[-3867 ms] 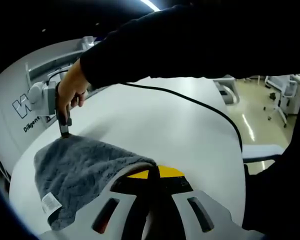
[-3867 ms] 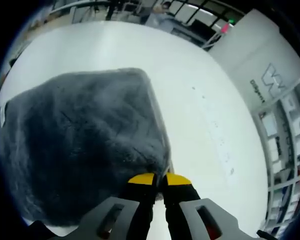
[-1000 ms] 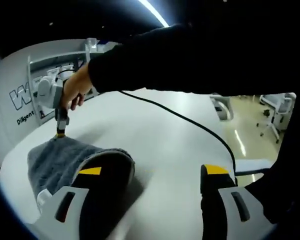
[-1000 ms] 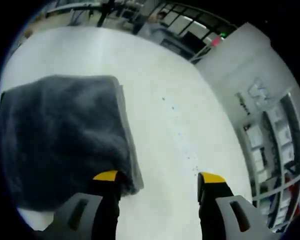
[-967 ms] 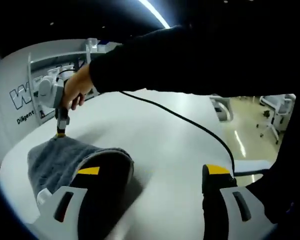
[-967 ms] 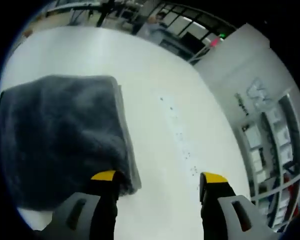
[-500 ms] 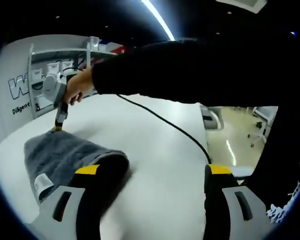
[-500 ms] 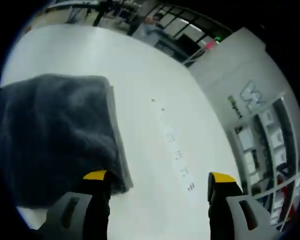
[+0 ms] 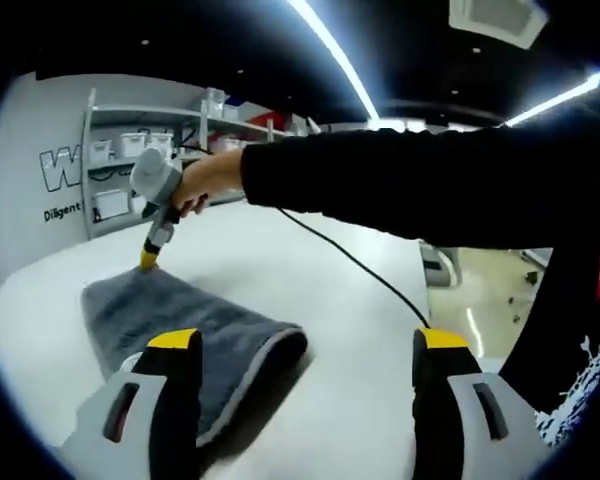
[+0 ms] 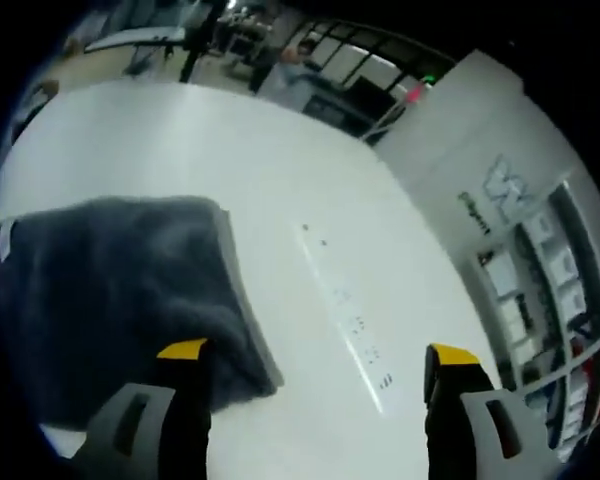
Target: Open the folded towel by lifting each exposed corner and separating the folded layers until the towel lies flat within the target outline without major curled edges
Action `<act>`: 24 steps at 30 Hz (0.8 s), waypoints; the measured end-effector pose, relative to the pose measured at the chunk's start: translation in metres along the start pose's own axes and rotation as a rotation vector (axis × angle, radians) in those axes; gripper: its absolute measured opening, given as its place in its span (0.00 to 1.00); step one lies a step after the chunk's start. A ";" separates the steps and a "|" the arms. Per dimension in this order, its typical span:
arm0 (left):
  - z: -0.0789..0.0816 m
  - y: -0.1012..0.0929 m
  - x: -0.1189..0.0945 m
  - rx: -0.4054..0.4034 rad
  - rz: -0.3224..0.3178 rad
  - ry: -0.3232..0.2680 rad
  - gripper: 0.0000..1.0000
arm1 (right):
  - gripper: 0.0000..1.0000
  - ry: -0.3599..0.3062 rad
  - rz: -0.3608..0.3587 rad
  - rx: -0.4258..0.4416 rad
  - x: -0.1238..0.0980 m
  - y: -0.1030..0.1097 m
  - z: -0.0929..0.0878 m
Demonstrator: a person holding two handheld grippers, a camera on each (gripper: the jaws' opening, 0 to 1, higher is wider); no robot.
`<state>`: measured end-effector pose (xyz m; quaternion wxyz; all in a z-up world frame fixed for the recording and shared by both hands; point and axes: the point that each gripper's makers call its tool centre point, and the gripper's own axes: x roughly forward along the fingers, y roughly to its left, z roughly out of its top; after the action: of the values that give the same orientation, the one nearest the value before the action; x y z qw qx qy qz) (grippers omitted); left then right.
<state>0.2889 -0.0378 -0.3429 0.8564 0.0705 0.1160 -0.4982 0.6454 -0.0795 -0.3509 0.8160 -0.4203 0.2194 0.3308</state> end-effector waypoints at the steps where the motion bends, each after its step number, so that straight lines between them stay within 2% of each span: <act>1: 0.001 0.008 -0.003 -0.006 0.029 -0.005 0.91 | 0.91 -0.038 -0.005 0.039 -0.002 -0.002 0.007; 3: 0.003 0.020 -0.006 -0.019 0.073 -0.015 0.96 | 0.95 -0.081 -0.023 0.104 -0.008 -0.007 0.013; 4: 0.006 0.036 -0.010 -0.026 0.121 -0.030 0.98 | 0.99 -0.097 -0.028 0.142 -0.011 -0.008 0.016; 6: 0.008 0.047 -0.014 -0.024 0.156 -0.036 1.00 | 1.00 -0.107 -0.036 0.194 -0.016 -0.009 0.017; 10: 0.013 0.079 -0.028 -0.019 0.284 -0.057 1.00 | 1.00 -0.215 -0.079 0.333 -0.033 -0.017 0.030; 13: 0.020 0.094 -0.038 -0.019 0.348 -0.083 1.00 | 1.00 -0.263 -0.119 0.367 -0.047 -0.020 0.031; 15: 0.022 0.099 -0.044 -0.005 0.367 -0.085 1.00 | 1.00 -0.276 -0.125 0.393 -0.054 -0.020 0.029; 18: 0.025 0.107 -0.050 -0.012 0.390 -0.097 1.00 | 1.00 -0.346 -0.155 0.460 -0.072 -0.022 0.031; 22: 0.030 0.115 -0.058 -0.011 0.412 -0.103 1.00 | 1.00 -0.379 -0.182 0.469 -0.096 -0.017 0.029; 24: 0.033 0.116 -0.059 -0.007 0.414 -0.108 1.00 | 1.00 -0.418 -0.192 0.489 -0.113 -0.011 0.029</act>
<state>0.3654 0.0611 -0.2947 0.9457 0.0630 0.0546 -0.3142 0.5783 -0.1009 -0.2567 0.9475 -0.1538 0.0796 0.2689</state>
